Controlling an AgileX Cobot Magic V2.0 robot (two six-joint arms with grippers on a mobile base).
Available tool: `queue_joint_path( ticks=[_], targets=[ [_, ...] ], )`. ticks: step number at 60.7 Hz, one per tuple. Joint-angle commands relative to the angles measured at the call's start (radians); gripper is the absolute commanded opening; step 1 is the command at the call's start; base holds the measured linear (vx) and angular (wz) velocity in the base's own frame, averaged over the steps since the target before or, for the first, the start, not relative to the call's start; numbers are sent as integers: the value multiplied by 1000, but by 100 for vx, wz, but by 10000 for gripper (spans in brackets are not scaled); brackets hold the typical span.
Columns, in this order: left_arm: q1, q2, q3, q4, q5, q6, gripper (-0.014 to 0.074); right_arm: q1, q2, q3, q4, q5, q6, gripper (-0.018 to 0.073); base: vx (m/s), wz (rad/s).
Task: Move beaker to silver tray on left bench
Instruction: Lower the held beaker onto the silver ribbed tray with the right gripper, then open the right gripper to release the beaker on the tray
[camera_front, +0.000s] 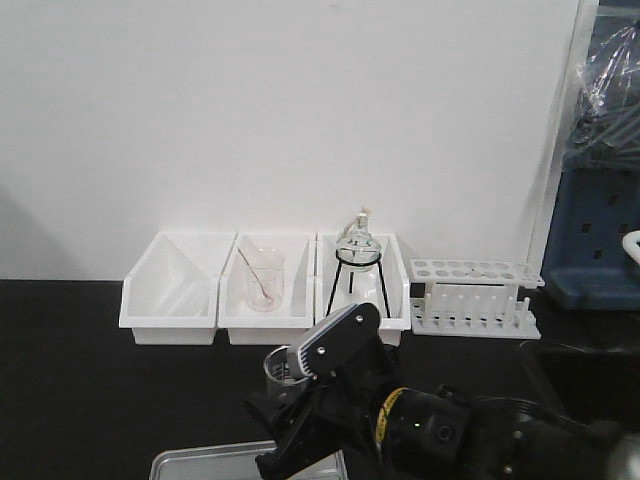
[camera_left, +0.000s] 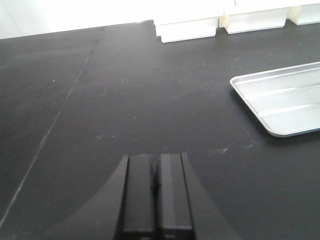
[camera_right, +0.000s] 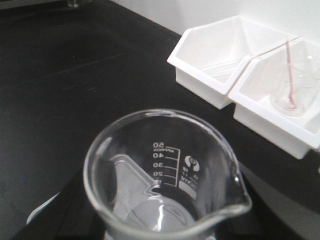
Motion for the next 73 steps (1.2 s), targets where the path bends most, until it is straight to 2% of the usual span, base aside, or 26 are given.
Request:
queue_joint_path(
  ticks=[1, 13, 26, 48, 55, 62, 73],
  targets=[
    [-5, -8, 20, -3, -74, -2, 1, -2, 41, -89, 15, -102, -13, 31, 0, 0],
    [-5, -8, 20, -3, -74, -2, 1, -2, 208, -164, 14, -149, -14, 31, 0, 0],
    [-5, -8, 20, -3, -74, -2, 1, -2, 338, -169, 15, -215, -14, 31, 0, 0],
    [-5, -8, 20, -3, -74, -2, 1, -2, 431, -168, 14, -223, -14, 48, 0, 0],
    [-5, -8, 20, -3, -74, -2, 1, -2, 434, -167, 14, -199, -14, 84, 0, 0],
    [-5, -8, 20, -3, -74, -2, 1, -2, 437, -167, 14, -192, -14, 158, 0, 0],
    [-5, -8, 20, -3, -74, -2, 1, -2, 437, -167, 14, -210, -14, 363, 0, 0]
  ],
)
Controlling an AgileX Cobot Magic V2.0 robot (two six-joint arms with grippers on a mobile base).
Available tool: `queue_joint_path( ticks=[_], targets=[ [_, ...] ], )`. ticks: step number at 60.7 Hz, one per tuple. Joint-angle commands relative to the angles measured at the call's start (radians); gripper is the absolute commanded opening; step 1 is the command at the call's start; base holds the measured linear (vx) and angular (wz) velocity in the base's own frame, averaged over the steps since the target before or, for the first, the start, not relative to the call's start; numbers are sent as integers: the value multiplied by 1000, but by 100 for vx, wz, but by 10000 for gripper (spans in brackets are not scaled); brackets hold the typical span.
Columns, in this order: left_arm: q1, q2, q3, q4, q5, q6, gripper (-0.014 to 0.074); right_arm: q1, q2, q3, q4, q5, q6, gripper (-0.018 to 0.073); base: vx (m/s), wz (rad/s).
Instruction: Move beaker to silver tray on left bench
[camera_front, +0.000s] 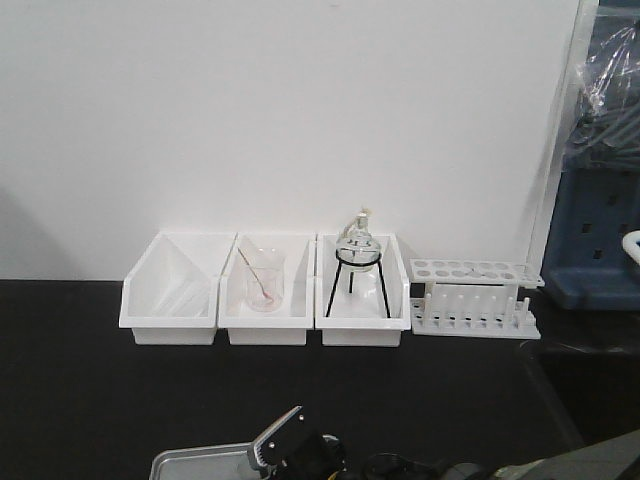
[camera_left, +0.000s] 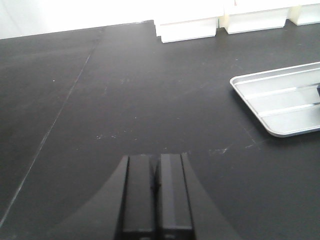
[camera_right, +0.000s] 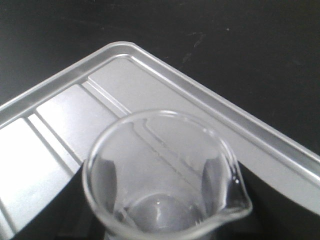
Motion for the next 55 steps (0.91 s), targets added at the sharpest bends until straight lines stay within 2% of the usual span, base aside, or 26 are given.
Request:
queue_joint_path(
  ticks=[1, 9, 19, 32, 46, 55],
  targets=[
    [-5, -8, 20, -3, -74, -2, 1, -2, -48, -24, 14, -58, -9, 393, 0, 0],
    [-5, -8, 20, -3, -74, -2, 1, -2, -48, -24, 14, -105, -9, 562, 0, 0],
    [-5, -8, 20, -3, -74, -2, 1, -2, -67, -24, 14, -137, -9, 647, 0, 0],
    [-5, -8, 20, -3, -74, -2, 1, -3, -160, -24, 14, -115, -10, 617, 0, 0],
    [-5, -8, 20, -3, -74, -2, 1, -2, -361, -23, 10, -87, -7, 536, 0, 0],
    [-5, -8, 20, -3, -74, -2, 1, -2, -544, -12, 7, 59, 1, 429, 0, 0]
  ],
)
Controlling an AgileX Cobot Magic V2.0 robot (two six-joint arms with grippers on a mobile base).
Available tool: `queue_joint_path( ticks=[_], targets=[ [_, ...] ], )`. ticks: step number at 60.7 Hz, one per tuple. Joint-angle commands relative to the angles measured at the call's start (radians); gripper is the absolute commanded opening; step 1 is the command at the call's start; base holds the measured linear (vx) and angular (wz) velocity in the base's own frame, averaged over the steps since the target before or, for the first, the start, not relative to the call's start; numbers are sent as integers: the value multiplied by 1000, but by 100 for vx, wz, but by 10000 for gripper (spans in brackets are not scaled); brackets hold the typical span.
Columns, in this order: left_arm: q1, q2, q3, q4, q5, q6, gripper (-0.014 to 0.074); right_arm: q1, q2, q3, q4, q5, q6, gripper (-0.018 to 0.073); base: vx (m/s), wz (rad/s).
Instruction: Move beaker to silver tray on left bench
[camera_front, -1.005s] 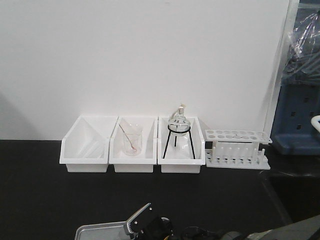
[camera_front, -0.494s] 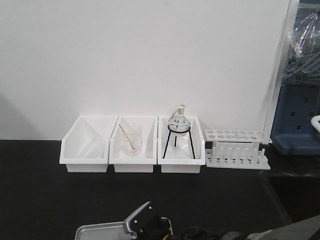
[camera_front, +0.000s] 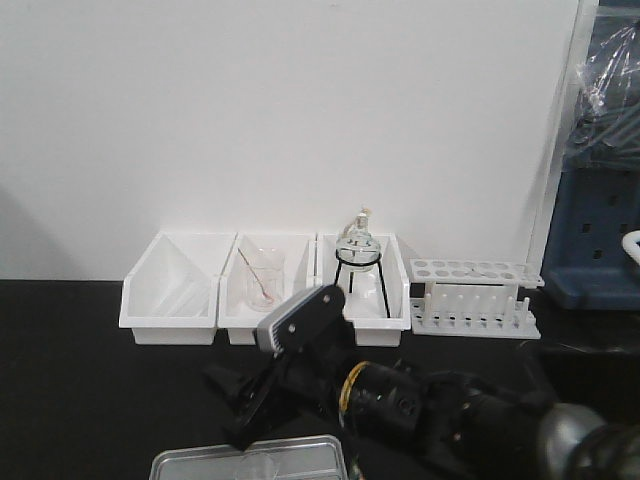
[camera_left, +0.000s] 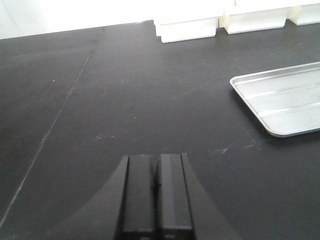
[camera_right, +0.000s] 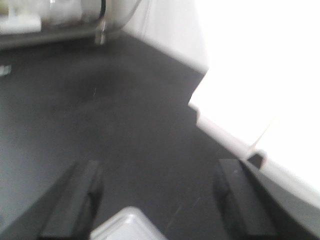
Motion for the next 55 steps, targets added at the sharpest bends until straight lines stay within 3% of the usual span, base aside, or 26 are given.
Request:
queue_joint_path(
  ticks=[1, 14, 28, 55],
  targets=[
    [-5, -8, 20, -3, -74, -2, 1, -2, -160, -15, 14, 46, 0, 417, 0, 0],
    [-5, -8, 20, -3, -74, -2, 1, -2, -389, 53, 17, 332, 0, 216, 0, 0],
    [-5, -8, 20, -3, -74, -2, 1, -2, -473, 67, 16, 402, 0, 63, 0, 0],
    [-5, -8, 20, -3, -74, -2, 1, -2, -502, 95, 37, 401, -7, 8, 0, 0]
  ],
)
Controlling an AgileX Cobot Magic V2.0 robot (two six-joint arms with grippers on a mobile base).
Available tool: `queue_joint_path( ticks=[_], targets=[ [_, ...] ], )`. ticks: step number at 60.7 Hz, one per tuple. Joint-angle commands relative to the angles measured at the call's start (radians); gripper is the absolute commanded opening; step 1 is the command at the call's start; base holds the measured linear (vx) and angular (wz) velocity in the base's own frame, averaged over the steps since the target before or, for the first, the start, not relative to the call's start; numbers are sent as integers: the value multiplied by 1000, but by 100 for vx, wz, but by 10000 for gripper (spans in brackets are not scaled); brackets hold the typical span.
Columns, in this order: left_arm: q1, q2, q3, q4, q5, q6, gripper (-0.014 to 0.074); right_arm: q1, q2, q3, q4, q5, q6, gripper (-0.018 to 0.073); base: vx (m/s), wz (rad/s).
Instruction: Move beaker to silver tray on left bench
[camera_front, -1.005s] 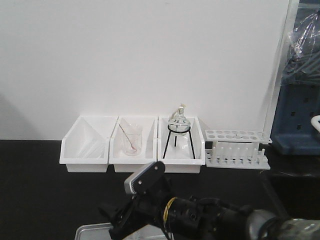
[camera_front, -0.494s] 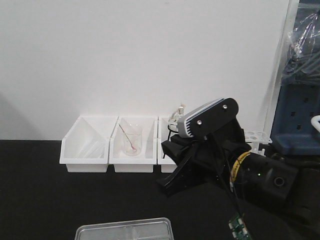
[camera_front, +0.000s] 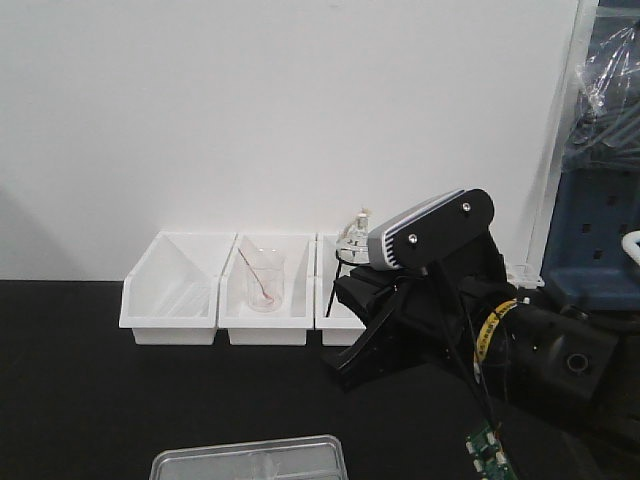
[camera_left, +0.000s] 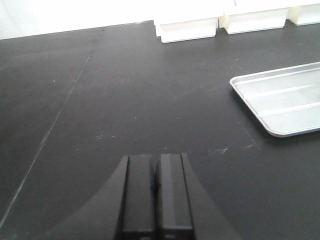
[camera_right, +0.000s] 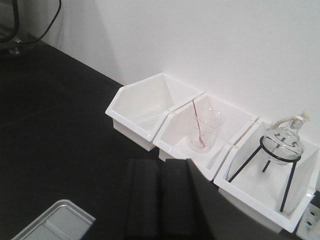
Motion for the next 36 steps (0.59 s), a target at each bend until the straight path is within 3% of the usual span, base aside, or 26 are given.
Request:
queue_joint_path(
  ticks=[1, 9, 15, 28, 36],
  targets=[
    [-5, -8, 20, -3, -74, -2, 1, -2, -63, -1, 31, -53, -11, 6, 0, 0],
    [-5, -8, 20, -3, -74, -2, 1, -29, -181, 144, 211, -53, -104, -17, 0, 0],
    [-5, -8, 20, -3, -74, -2, 1, -97, -308, 299, 364, -114, -210, -15, 0, 0],
    [-5, -8, 20, -3, -74, -2, 1, -351, -640, 669, 593, -273, -380, -15, 0, 0],
    [-5, -8, 20, -3, -74, -2, 1, -511, -869, 840, 605, -218, -423, -15, 0, 0]
  ],
)
